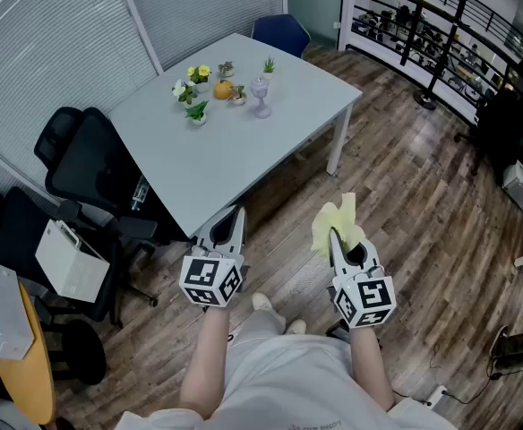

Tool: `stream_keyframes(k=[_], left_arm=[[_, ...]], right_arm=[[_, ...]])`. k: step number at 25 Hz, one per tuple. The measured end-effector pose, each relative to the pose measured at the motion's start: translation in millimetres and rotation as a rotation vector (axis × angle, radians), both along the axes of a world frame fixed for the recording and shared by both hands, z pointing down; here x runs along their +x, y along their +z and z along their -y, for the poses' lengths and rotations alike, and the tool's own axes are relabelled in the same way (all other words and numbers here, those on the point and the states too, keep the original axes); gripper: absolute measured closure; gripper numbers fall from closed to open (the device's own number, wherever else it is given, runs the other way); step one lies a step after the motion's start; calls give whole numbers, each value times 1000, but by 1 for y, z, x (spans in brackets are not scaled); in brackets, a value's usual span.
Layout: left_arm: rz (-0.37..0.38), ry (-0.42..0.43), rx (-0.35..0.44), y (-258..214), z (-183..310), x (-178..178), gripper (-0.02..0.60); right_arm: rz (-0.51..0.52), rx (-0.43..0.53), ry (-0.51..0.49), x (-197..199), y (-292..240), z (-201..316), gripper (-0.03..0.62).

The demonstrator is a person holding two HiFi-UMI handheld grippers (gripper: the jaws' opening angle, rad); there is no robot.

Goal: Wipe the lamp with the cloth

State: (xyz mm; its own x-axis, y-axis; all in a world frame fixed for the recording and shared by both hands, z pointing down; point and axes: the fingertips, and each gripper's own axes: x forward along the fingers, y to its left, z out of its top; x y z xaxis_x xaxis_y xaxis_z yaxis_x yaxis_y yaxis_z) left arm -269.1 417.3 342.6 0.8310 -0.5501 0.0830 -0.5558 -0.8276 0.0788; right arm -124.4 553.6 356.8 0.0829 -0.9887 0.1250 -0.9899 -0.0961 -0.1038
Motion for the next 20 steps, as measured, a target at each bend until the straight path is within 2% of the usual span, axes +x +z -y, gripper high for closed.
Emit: stream_keyframes(k=[12, 15, 16, 17, 18, 20], left_arm=[[4, -24, -1, 3, 3, -6, 580], [-1, -10, -15, 5, 5, -4, 578], [-3, 4, -33, 8, 5, -1, 555], [-5, 20, -54, 11, 6, 2, 471], [-7, 34, -76, 15, 6, 5, 360], [-6, 50, -103, 21, 6, 10, 322]], right_arm=[[6, 4, -33, -4, 1, 8, 542], [38, 26, -44, -4, -1, 10, 542], [53, 34, -47, -4, -2, 10, 542], [63, 38, -47, -3, -2, 10, 542], [67, 39, -48, -2, -2, 10, 542], [64, 34, -50, -1, -2, 12, 542]])
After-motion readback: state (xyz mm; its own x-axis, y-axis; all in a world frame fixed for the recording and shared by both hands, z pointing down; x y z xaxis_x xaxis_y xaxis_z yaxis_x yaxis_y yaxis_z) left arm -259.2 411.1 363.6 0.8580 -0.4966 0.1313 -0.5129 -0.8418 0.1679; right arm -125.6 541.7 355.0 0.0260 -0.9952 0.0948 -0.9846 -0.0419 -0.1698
